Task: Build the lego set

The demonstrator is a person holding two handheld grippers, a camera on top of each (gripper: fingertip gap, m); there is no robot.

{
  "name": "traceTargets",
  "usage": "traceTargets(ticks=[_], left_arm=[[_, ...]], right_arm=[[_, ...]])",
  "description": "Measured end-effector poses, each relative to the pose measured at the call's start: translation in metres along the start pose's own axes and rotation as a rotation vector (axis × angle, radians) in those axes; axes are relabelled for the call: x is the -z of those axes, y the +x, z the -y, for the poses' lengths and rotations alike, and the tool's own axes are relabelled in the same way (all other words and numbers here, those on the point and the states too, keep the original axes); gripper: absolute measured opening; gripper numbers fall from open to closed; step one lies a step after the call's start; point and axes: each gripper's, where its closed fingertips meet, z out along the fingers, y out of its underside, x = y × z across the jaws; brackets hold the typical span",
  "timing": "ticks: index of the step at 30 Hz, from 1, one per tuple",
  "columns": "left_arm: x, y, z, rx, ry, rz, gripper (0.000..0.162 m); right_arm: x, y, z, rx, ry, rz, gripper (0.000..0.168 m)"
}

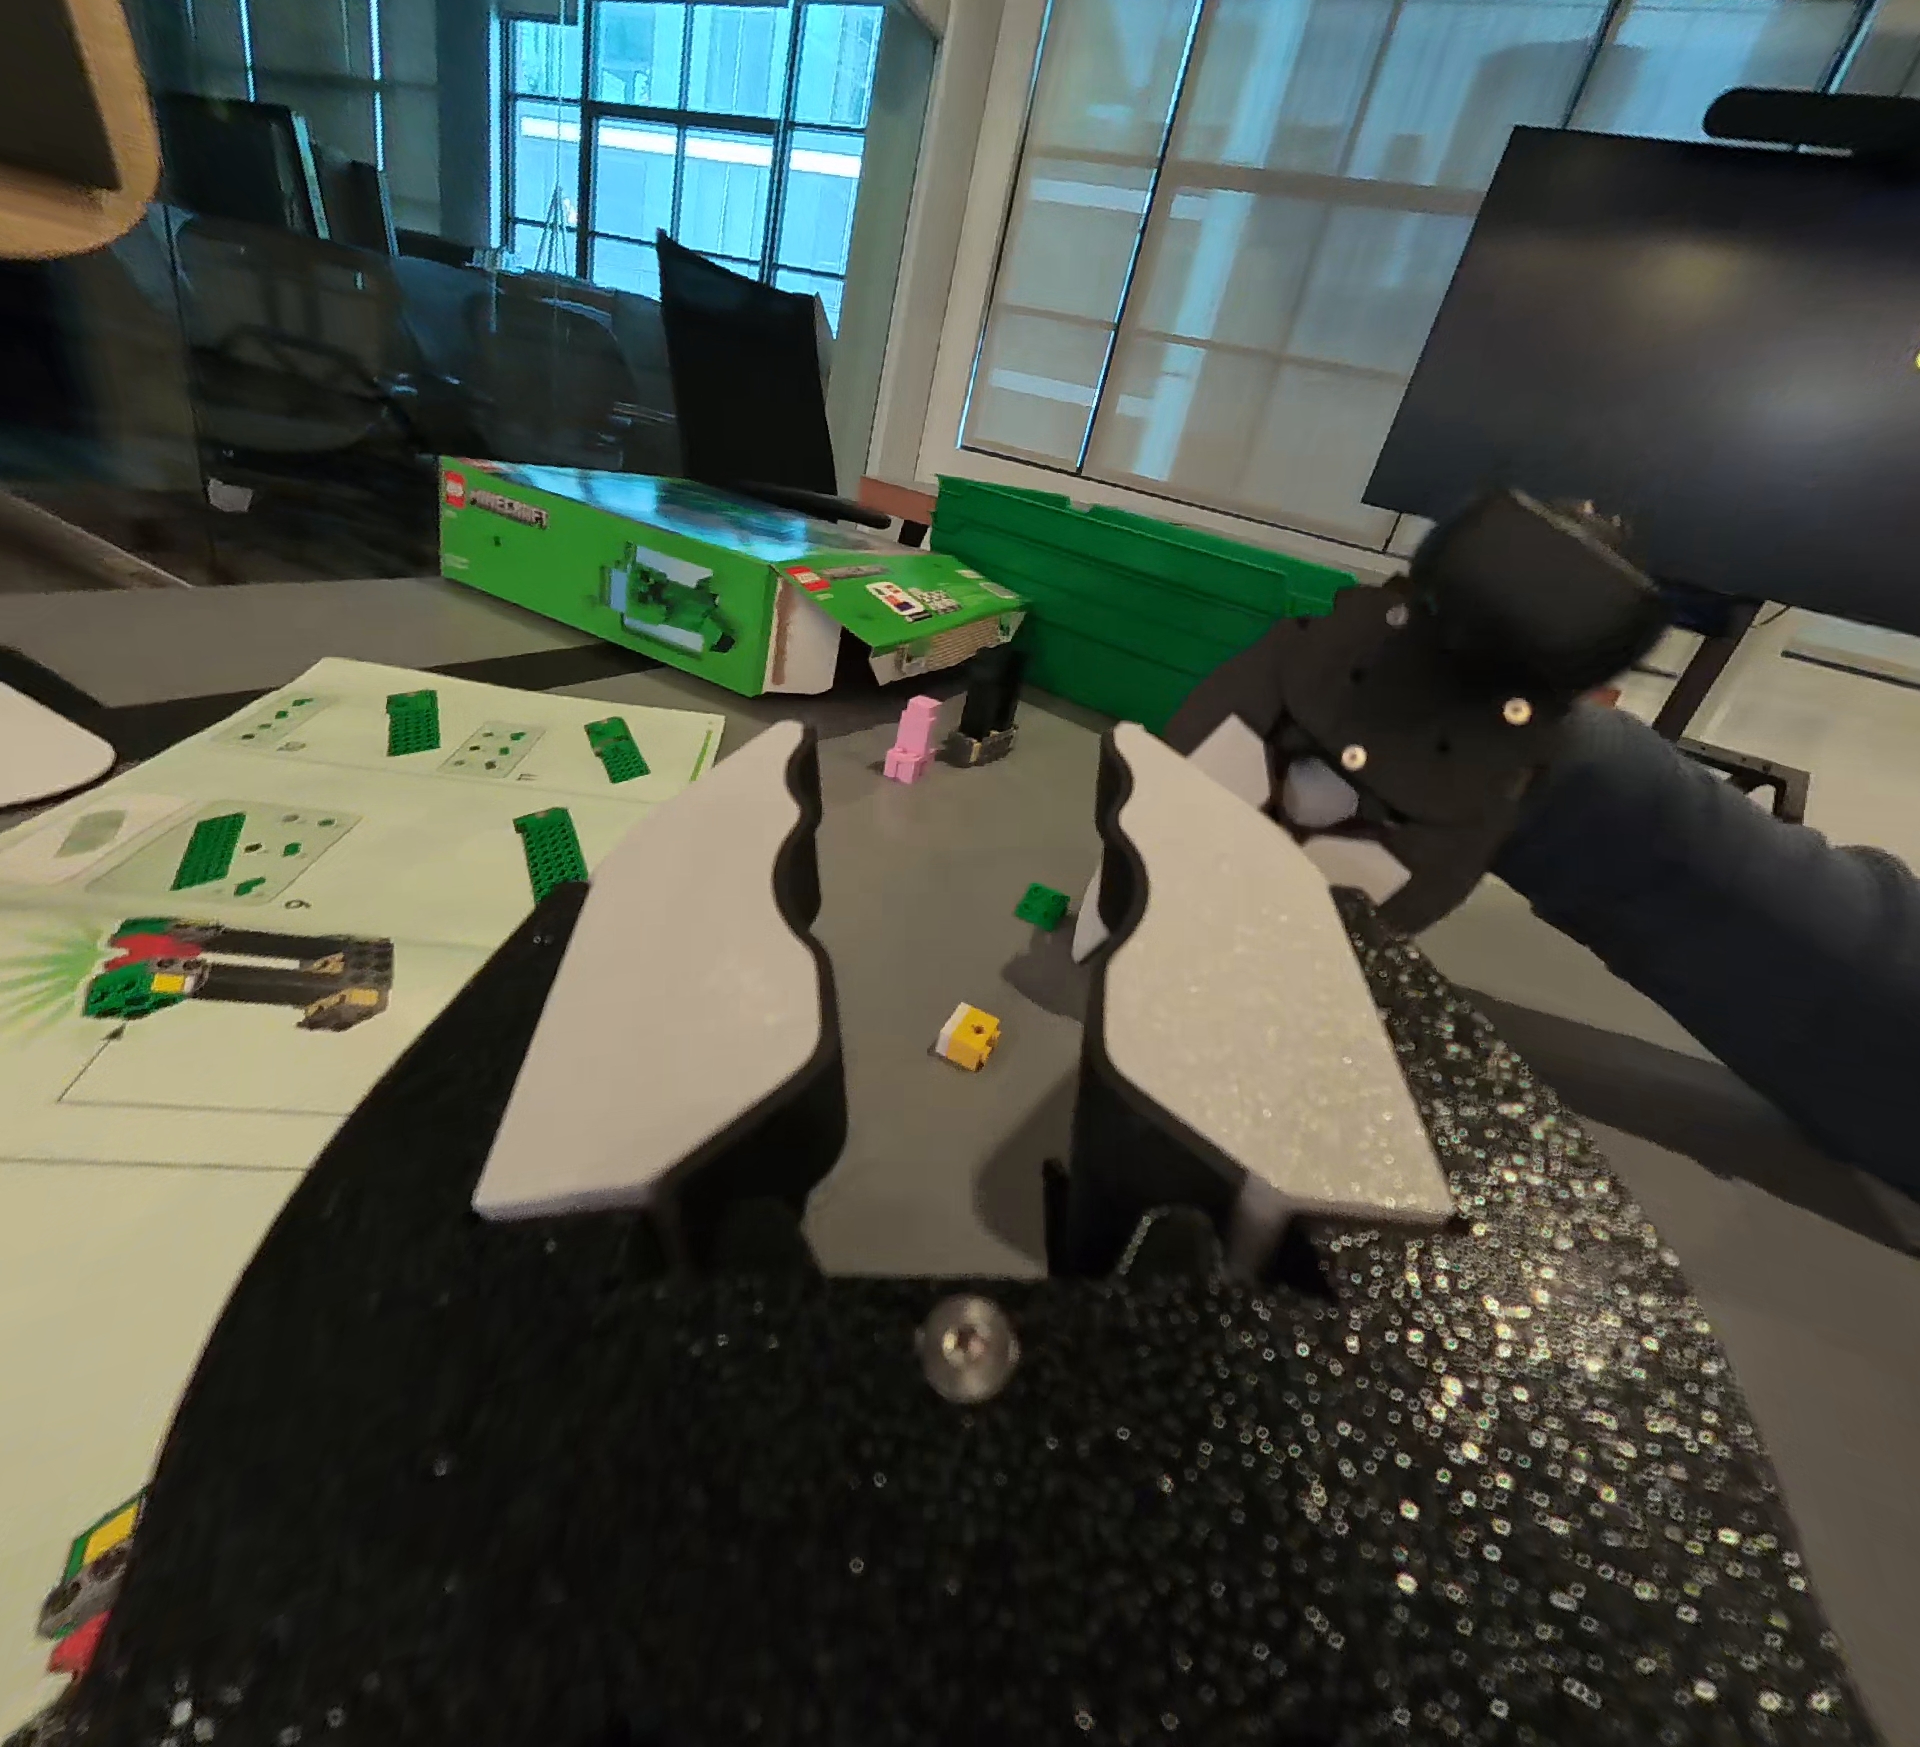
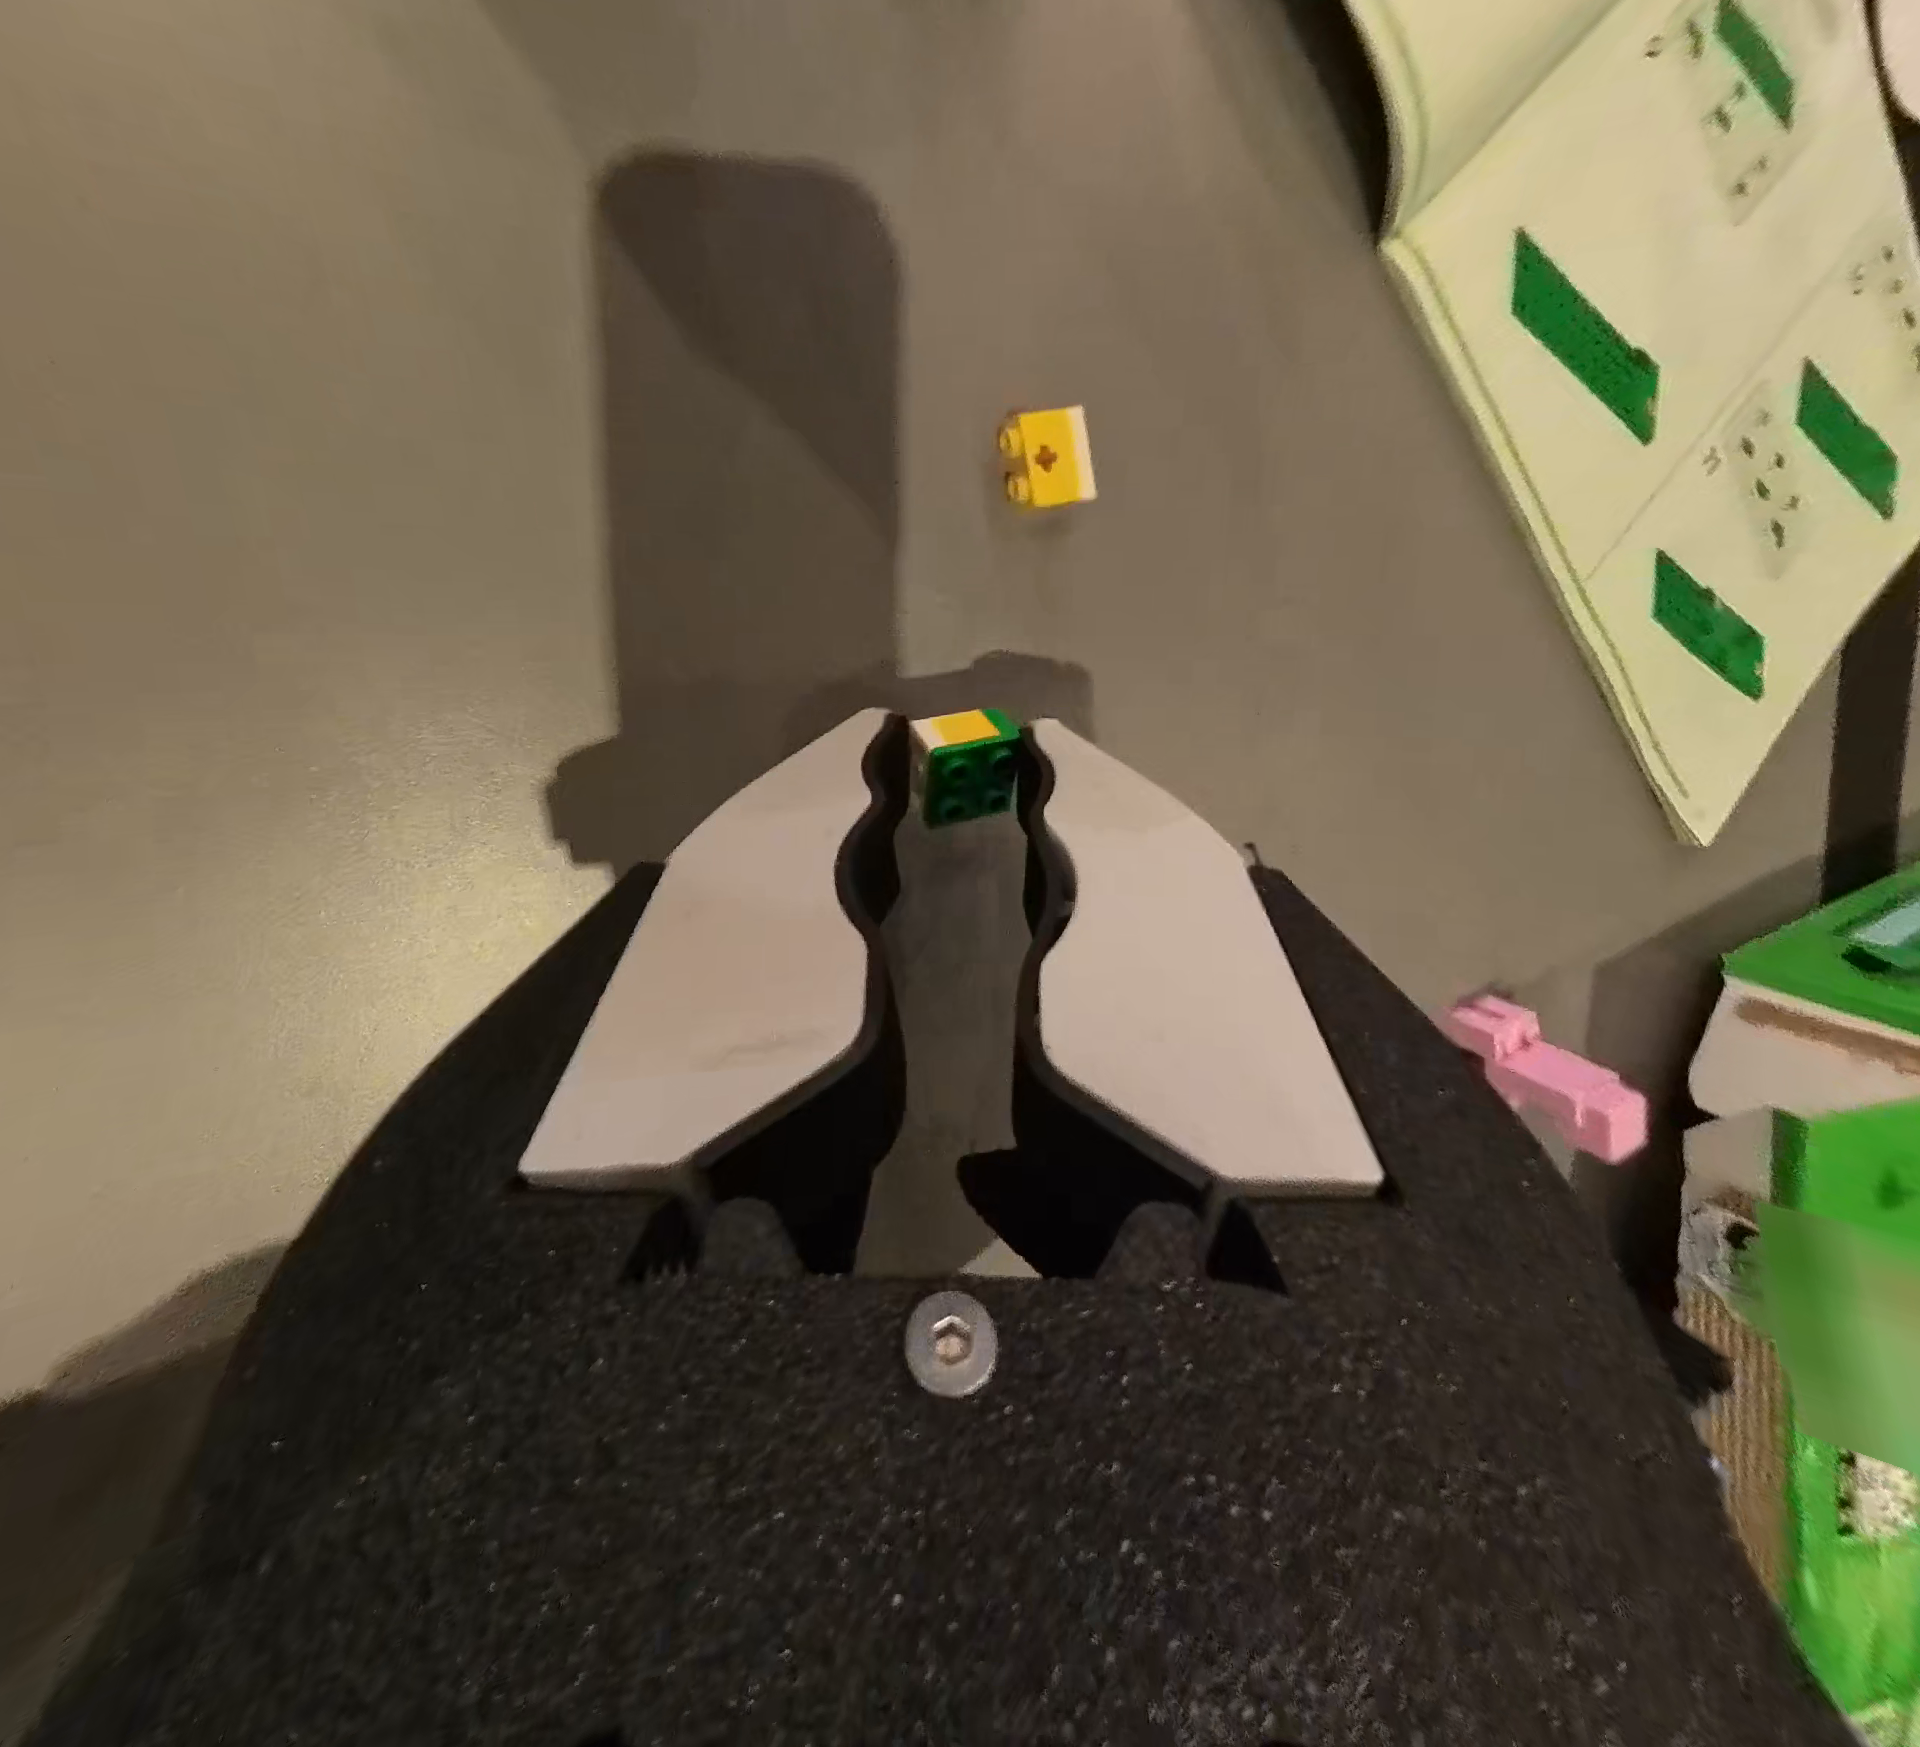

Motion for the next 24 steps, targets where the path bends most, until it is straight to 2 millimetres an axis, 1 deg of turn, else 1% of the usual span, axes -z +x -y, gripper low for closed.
traceTargets(ticks=[2,5,7,8,10,12,14,15,17,18,20,22,24], left_arm=[[0.000,-0.001,0.000,0.010,0.004,0.001,0.051],[-0.001,0.000,-0.001,0.004,-0.006,-0.003,0.052],[-0.001,0.000,-0.001,-0.003,-0.009,-0.002,0.052],[-0.001,0.000,-0.001,-0.005,-0.009,-0.001,0.052],[-0.001,0.000,-0.001,-0.004,-0.007,0.001,0.051],[-0.001,0.000,-0.001,-0.003,-0.009,0.004,0.051],[-0.001,-0.001,-0.001,-0.007,-0.010,0.011,0.050],[-0.001,-0.001,-0.001,-0.013,-0.005,0.018,0.050],[0.001,-0.002,0.001,-0.034,0.009,0.034,0.049],[0.002,-0.002,0.002,-0.049,0.015,0.044,0.048],[0.004,-0.005,0.004,-0.085,0.024,0.074,0.047],[0.006,-0.007,0.006,-0.114,0.030,0.097,0.046],[0.007,-0.008,0.007,-0.118,0.038,0.106,0.045]], right_arm=[[-0.005,-0.003,0.004,0.027,-0.010,0.017,0.020],[-0.007,-0.002,0.009,0.039,-0.019,0.006,0.022],[-0.003,0.005,0.009,0.023,-0.015,-0.034,0.039],[0.001,0.007,0.007,-0.009,0.000,-0.035,0.040],[0.013,0.014,0.007,-0.106,0.088,-0.036,0.038],[0.024,0.023,0.002,-0.210,0.170,-0.051,0.034],[0.028,0.031,0.001,-0.333,0.217,-0.059,0.027],[0.026,0.033,0.004,-0.413,0.229,-0.043,0.025],[0.017,0.028,0.017,-0.587,0.205,0.004,0.025],[0.012,0.027,0.021,-0.662,0.178,-0.003,0.025],[0.005,0.024,0.029,-0.808,0.141,-0.082,0.025],[0.001,0.016,0.035,-0.822,0.105,-0.133,0.030],[-0.003,0.014,0.038,-0.779,0.085,-0.193,0.029]])
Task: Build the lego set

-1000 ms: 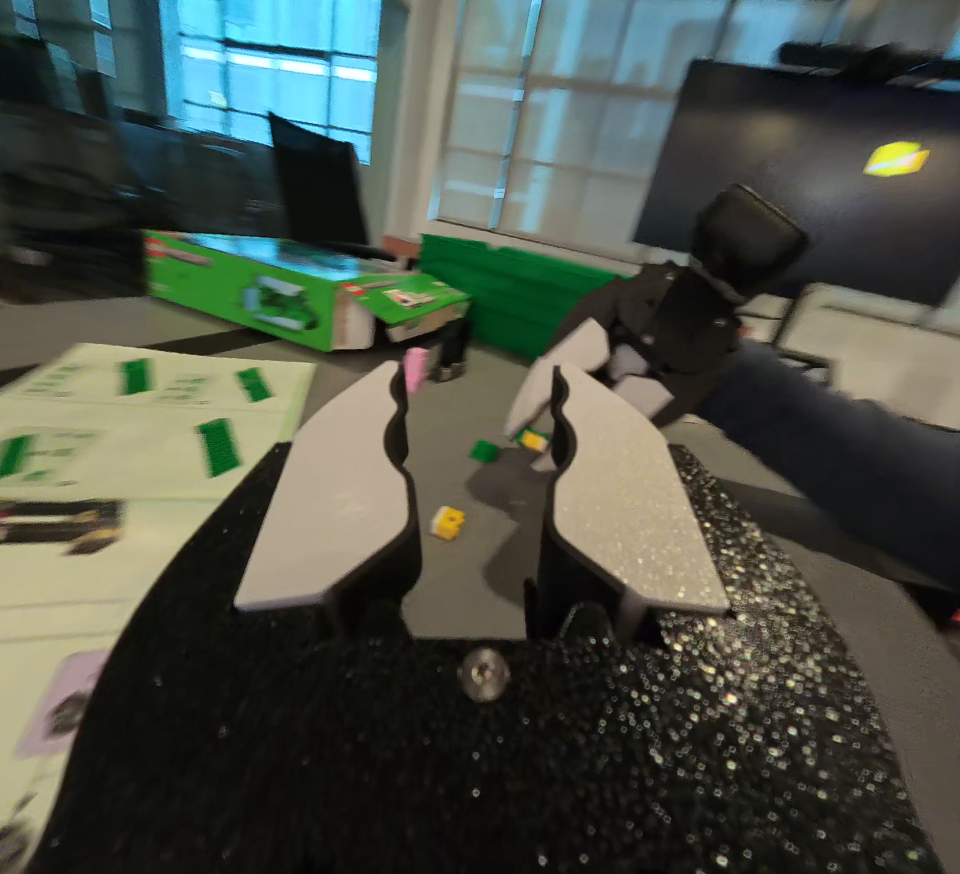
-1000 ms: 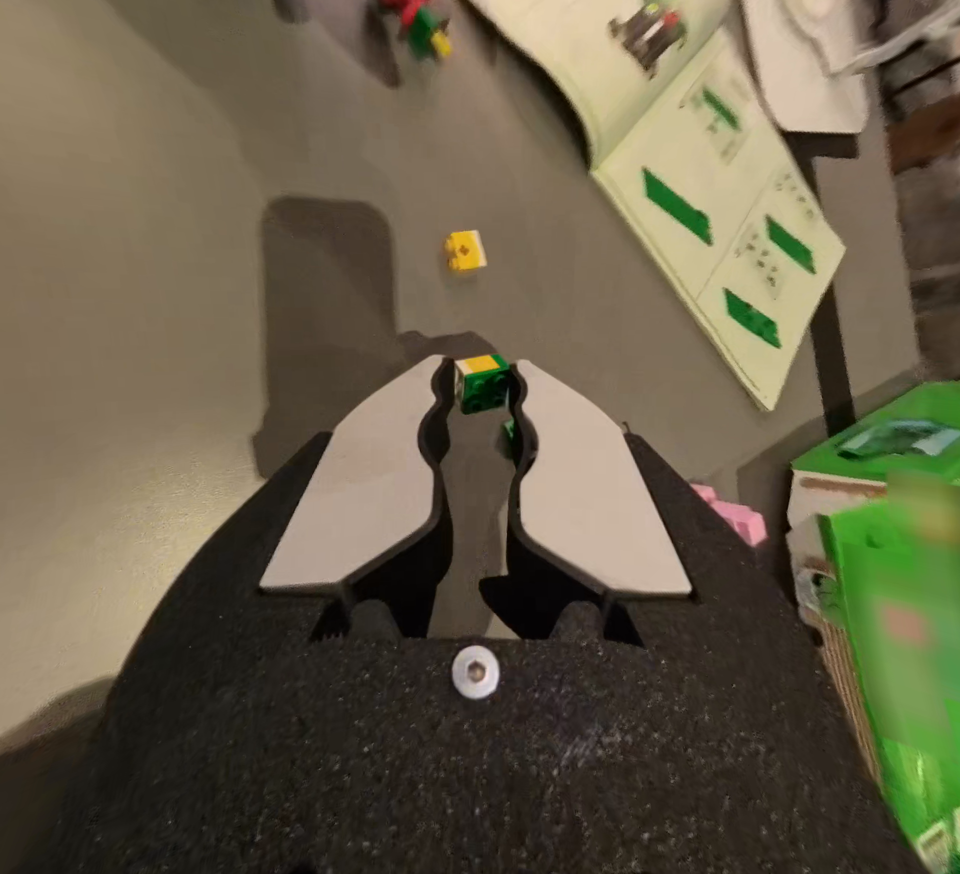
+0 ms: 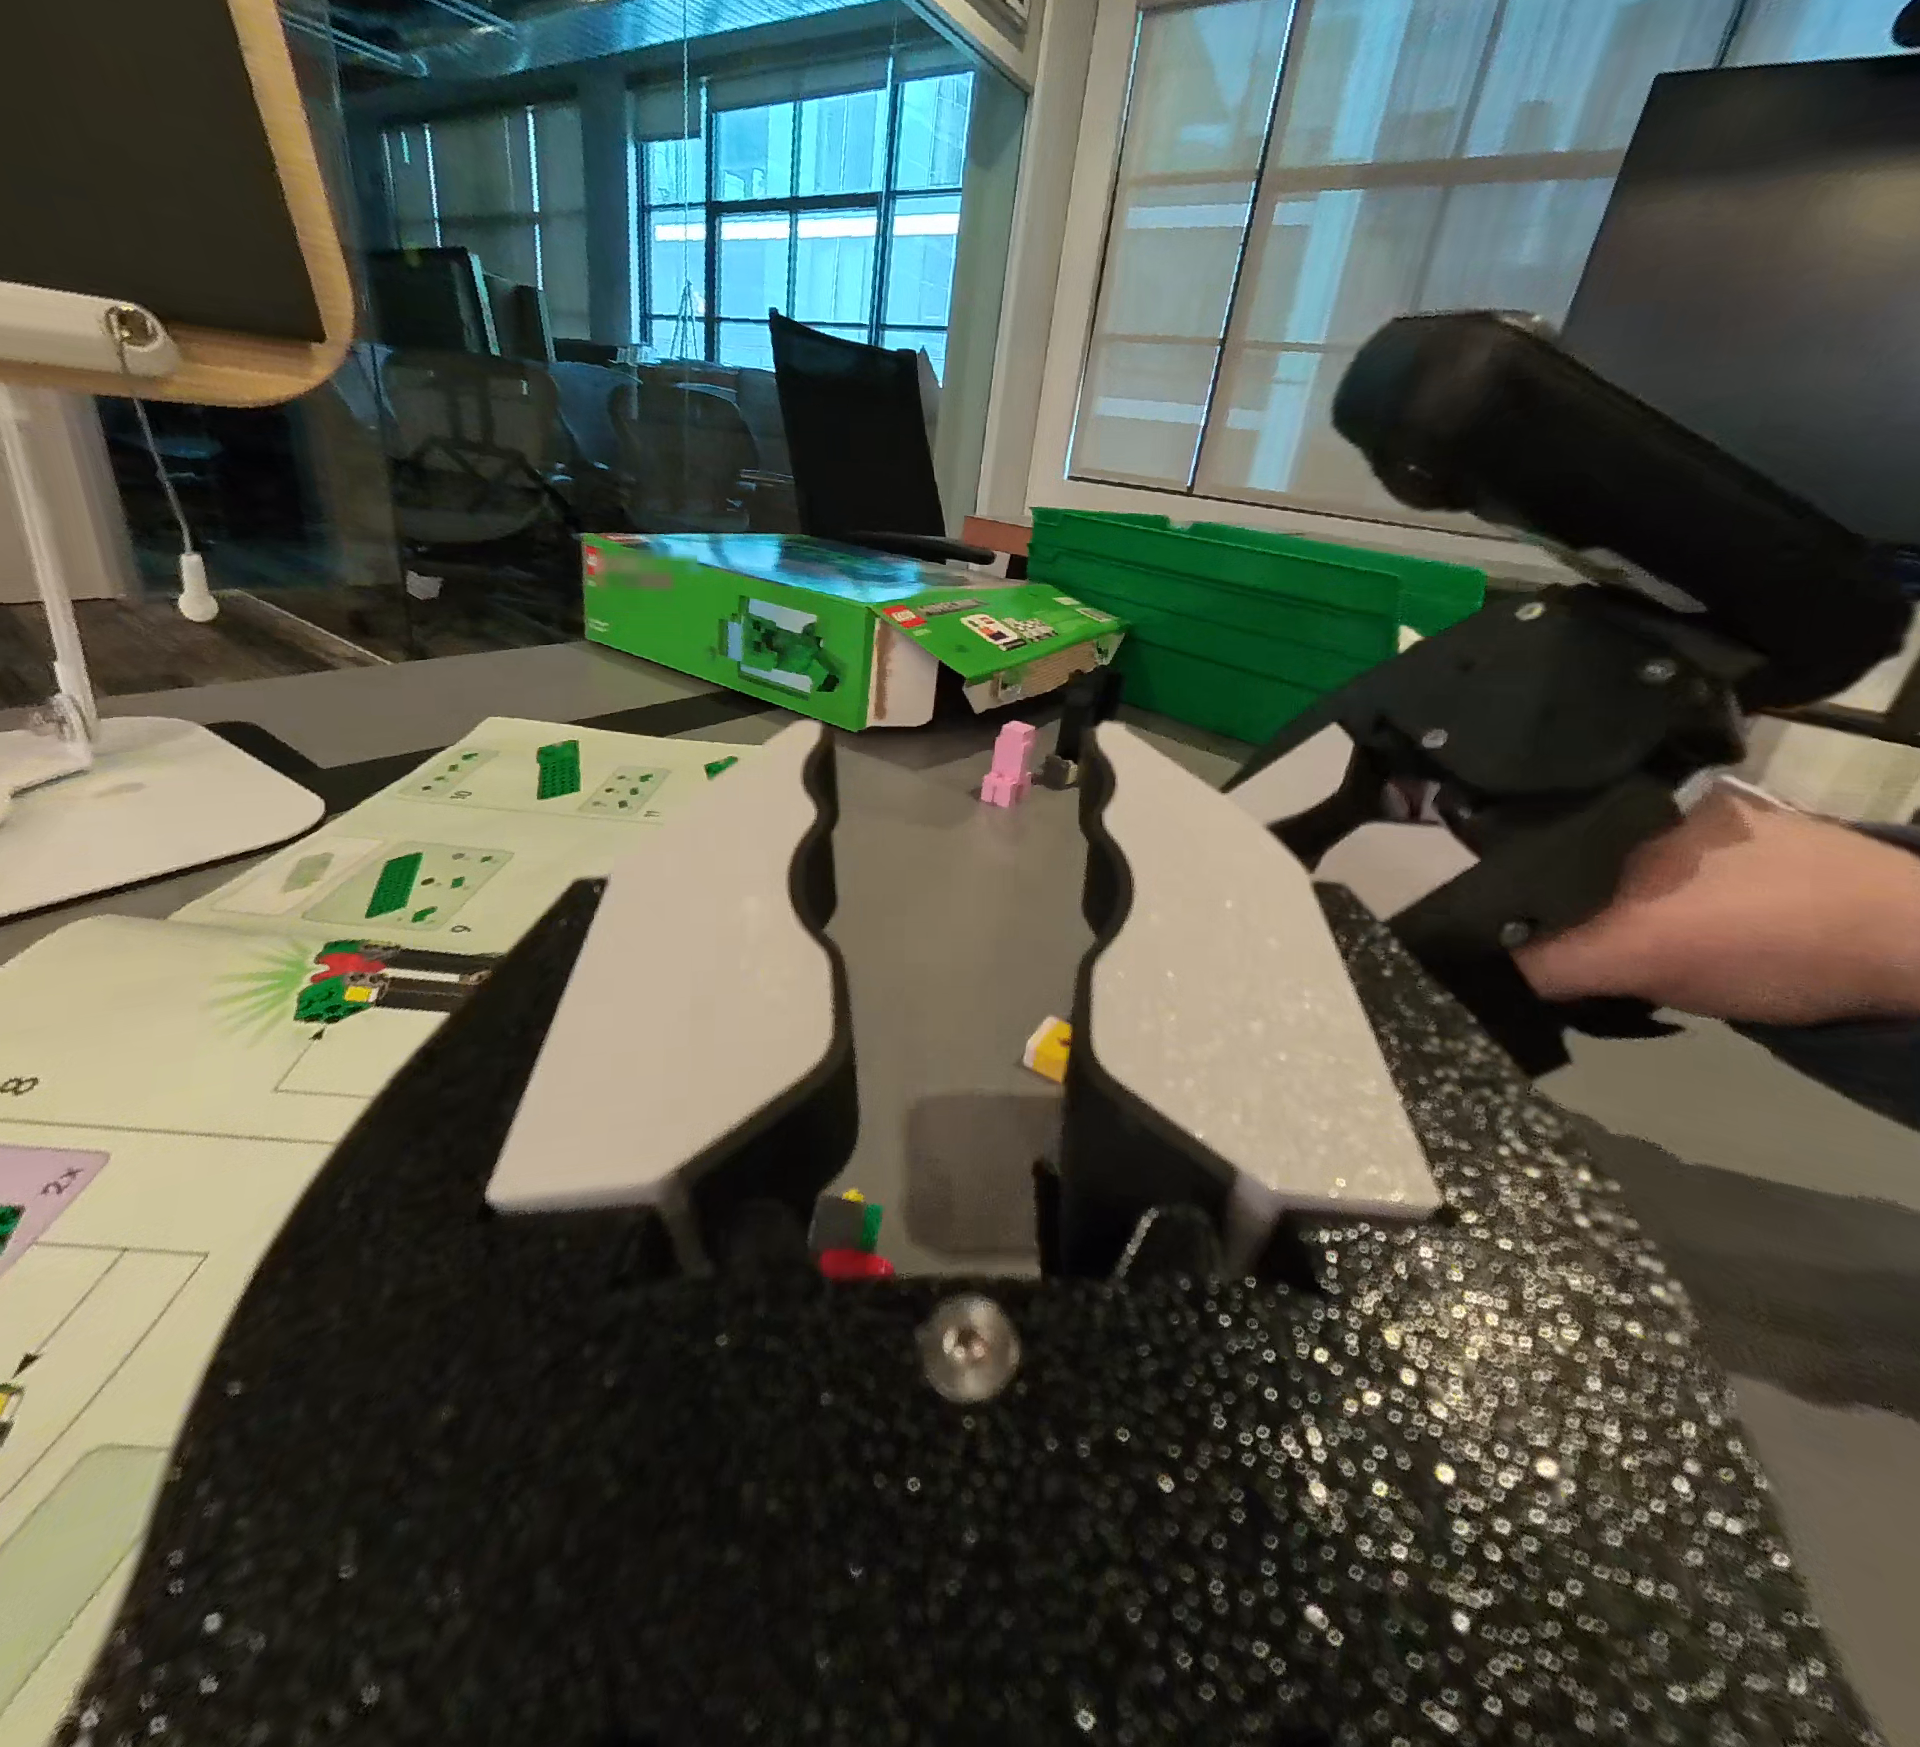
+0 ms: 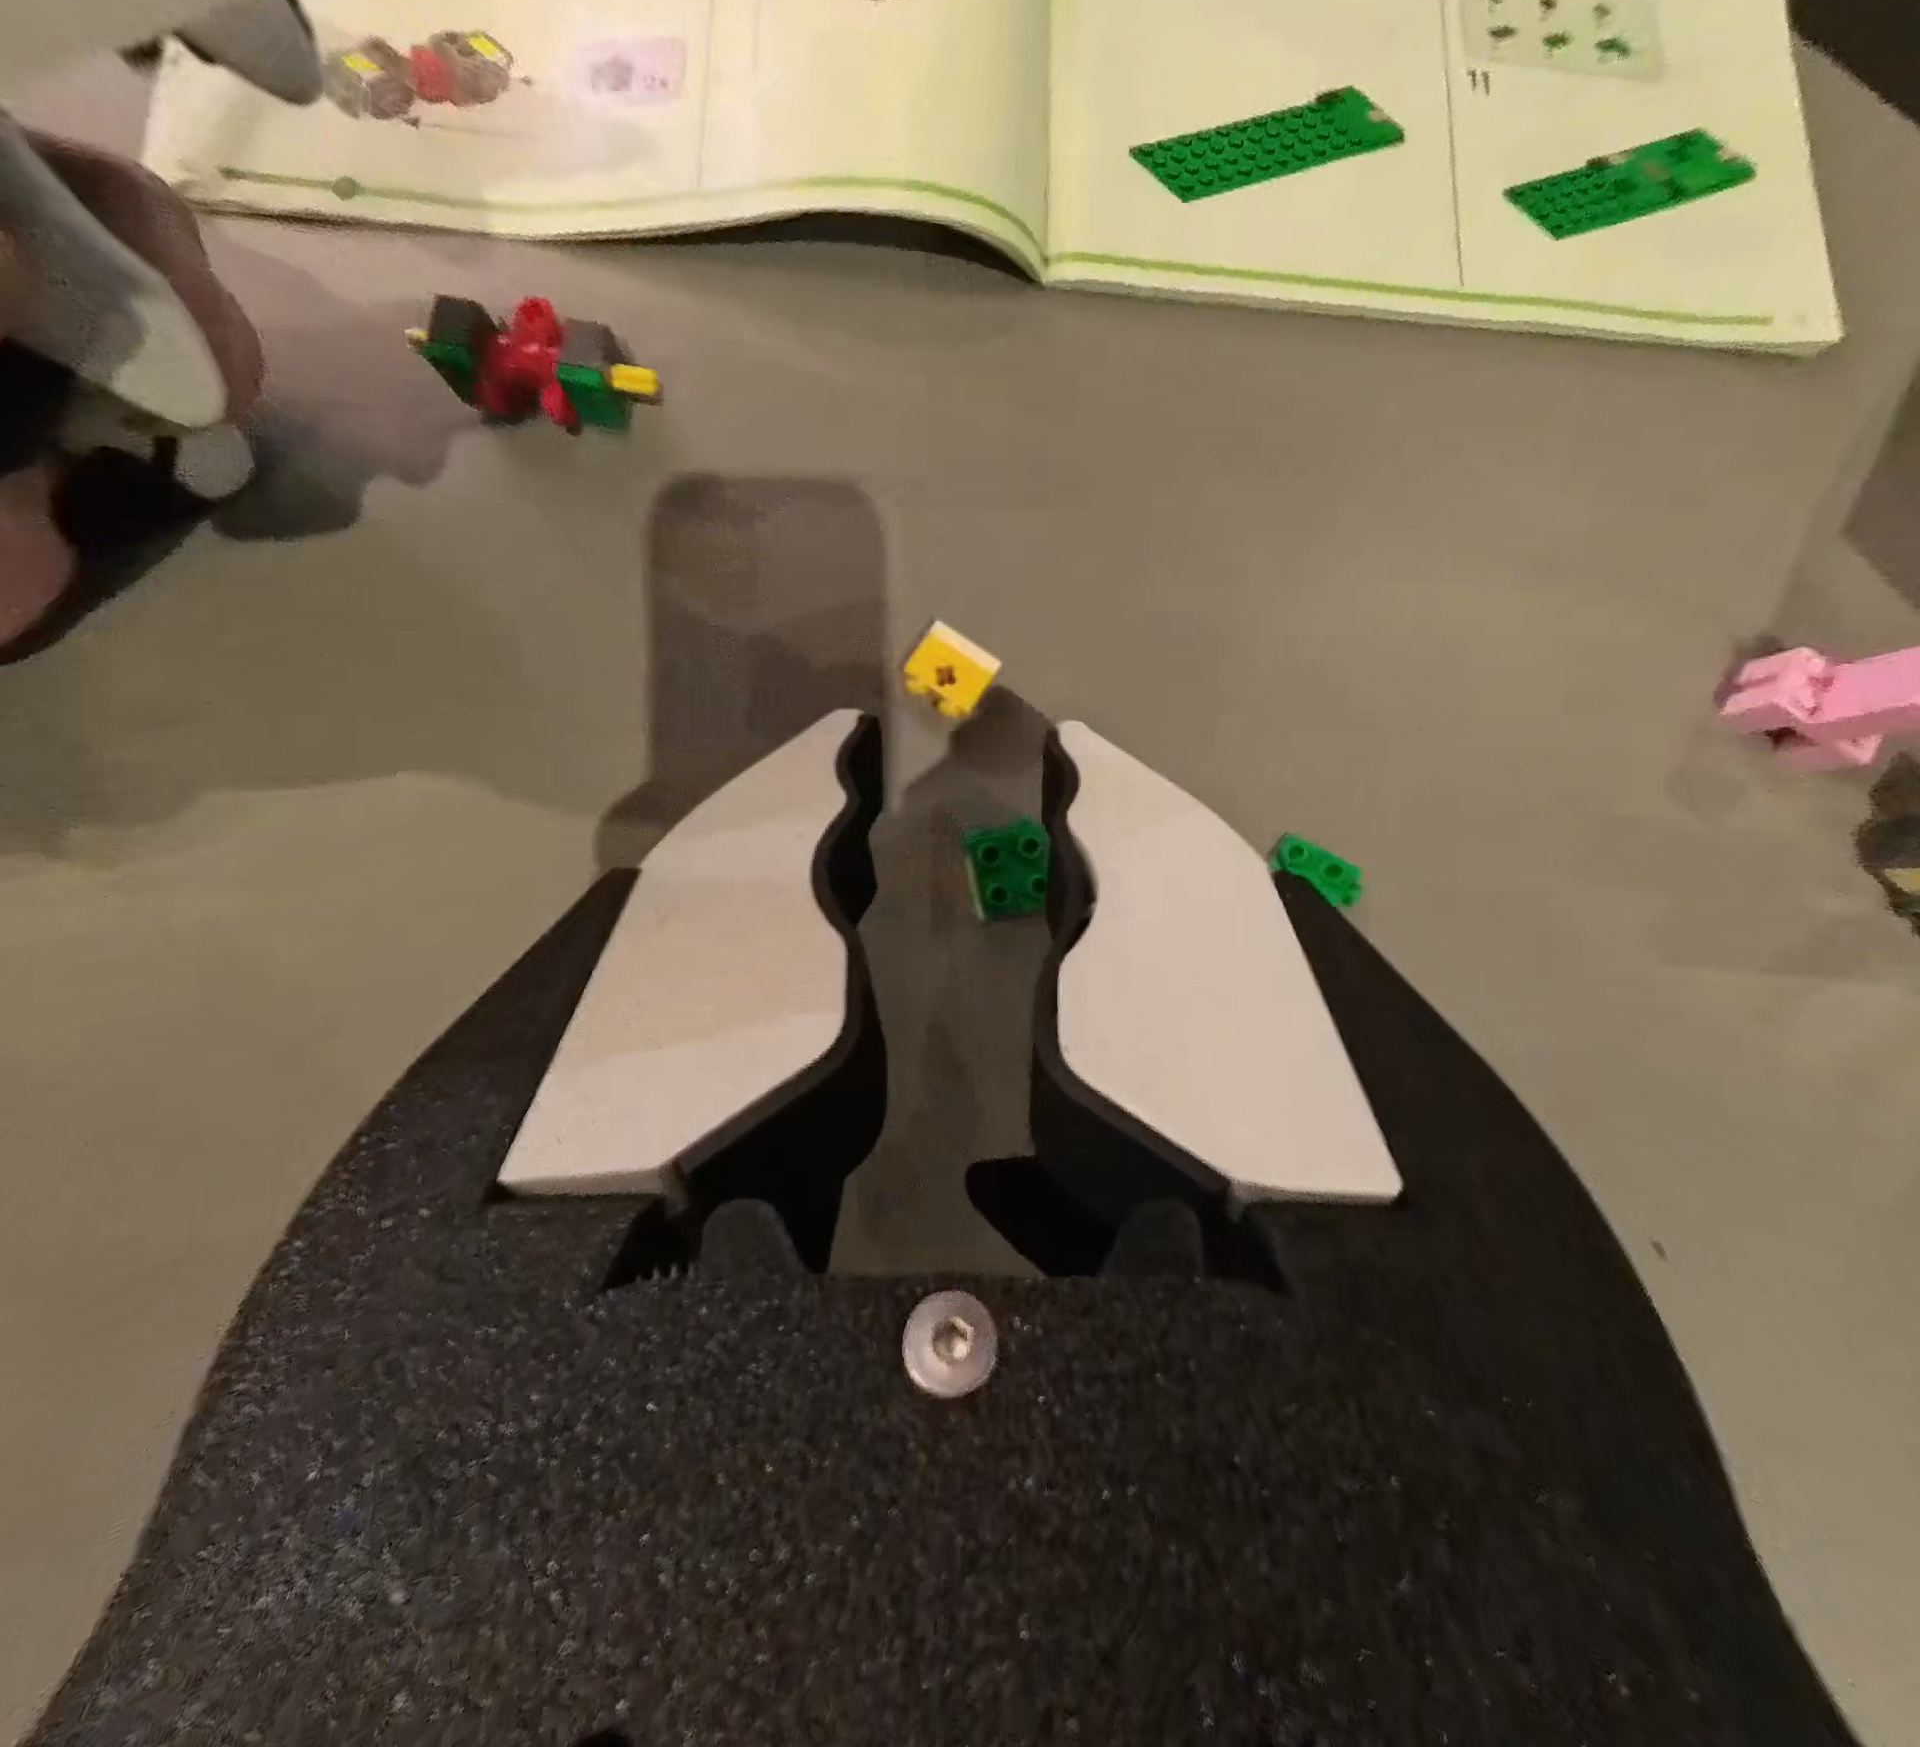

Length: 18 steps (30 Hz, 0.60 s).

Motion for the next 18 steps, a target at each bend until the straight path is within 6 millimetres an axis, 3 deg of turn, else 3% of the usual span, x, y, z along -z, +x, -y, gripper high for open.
traceTargets(ticks=[5,9,12,15,18], left_arm=[[0.000,0.000,0.000,0.001,-0.002,-0.003,0.044],[-0.001,0.003,-0.001,-0.010,-0.007,-0.013,0.043],[-0.001,0.004,-0.002,-0.018,-0.009,-0.019,0.043],[-0.001,0.005,-0.001,-0.018,-0.008,-0.021,0.042],[-0.001,0.005,-0.001,-0.011,-0.007,-0.025,0.042]], right_arm=[[-0.015,-0.005,0.004,-0.036,-0.020,0.033,0.029],[-0.026,-0.006,-0.005,-0.031,-0.108,0.030,0.039],[-0.028,-0.003,0.002,-0.013,-0.092,0.038,0.020],[-0.020,0.010,0.009,0.010,-0.076,0.060,0.019],[0.003,0.028,0.011,0.093,-0.040,0.148,0.018]])
